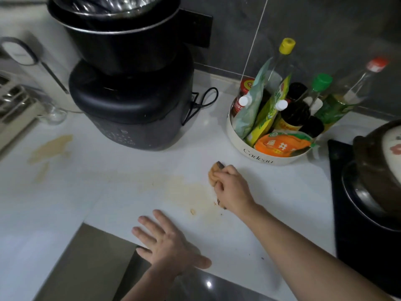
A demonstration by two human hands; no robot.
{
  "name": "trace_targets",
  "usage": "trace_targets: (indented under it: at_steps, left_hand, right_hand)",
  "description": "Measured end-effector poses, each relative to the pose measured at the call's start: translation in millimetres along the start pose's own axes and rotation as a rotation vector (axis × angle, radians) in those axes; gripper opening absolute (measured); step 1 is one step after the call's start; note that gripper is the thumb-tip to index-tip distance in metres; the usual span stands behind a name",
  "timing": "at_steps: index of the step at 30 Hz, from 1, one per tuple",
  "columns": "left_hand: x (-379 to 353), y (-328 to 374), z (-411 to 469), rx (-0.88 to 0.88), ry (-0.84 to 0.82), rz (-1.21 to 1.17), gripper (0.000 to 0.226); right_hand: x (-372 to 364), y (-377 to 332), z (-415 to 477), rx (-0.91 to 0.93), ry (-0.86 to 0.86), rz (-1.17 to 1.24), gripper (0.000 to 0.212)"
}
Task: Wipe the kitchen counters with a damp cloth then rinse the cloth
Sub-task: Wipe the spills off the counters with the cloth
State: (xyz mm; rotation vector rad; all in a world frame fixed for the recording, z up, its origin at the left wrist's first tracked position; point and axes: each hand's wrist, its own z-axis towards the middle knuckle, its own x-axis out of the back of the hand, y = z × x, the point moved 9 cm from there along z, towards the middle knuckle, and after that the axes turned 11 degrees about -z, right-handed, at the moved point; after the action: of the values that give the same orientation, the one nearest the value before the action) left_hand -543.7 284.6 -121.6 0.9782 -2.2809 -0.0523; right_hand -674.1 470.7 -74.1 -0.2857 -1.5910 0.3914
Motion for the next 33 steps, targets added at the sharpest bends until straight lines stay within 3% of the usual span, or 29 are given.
trace_targets:
  at_steps: [3,8,11,14,16,20,24,28,31,33]
  left_hand:
    - [1,0,0,-0.009,-0.018,-0.006,0.171]
    - [-1,-2,1,-0.012,-0.015,-0.021,0.173]
    - [-1,-3,0,0.0,-0.008,-0.014,0.172]
    - [0,-2,-3,-0.009,-0.006,-0.013,0.172]
    - [0,-3,-3,-0.019,-0.012,-0.015,0.171]
    - [-1,-5,4,-0.047,0.008,-0.038,0.173]
    - [-3,-8,6,-0.02,-0.001,-0.055,0.176]
    - [-5,-11,9,-0.019,-0.026,-0.057,0.172]
    - [-5,-14,12,-0.023,-0.066,-0.062,0.164]
    - [0,-13,8,-0.027,-0.107,-0.002,0.165]
  right_hand:
    - [1,17,3,0.011,-0.122,0.012,0.027]
    - [33,77,11,-0.297,0.102,-0.061,0.025]
    - [11,24,15,-0.102,0.068,-0.08,0.021]
    - [-13,-23,3,0.12,-0.133,-0.072,0.026]
    - [-7,-12,5,0.022,-0.2,0.013,0.027]
    - [19,7,40,-0.111,-0.012,-0.017,0.035]
    - [-14,-43,80,-0.052,-0.113,-0.235,0.035]
    - [-52,-108,68,0.219,-0.22,-0.297,0.036]
    - [-51,-110,45,0.344,-0.244,-0.279,0.027]
    - [-34,-93,43,0.258,-0.238,-0.199,0.016]
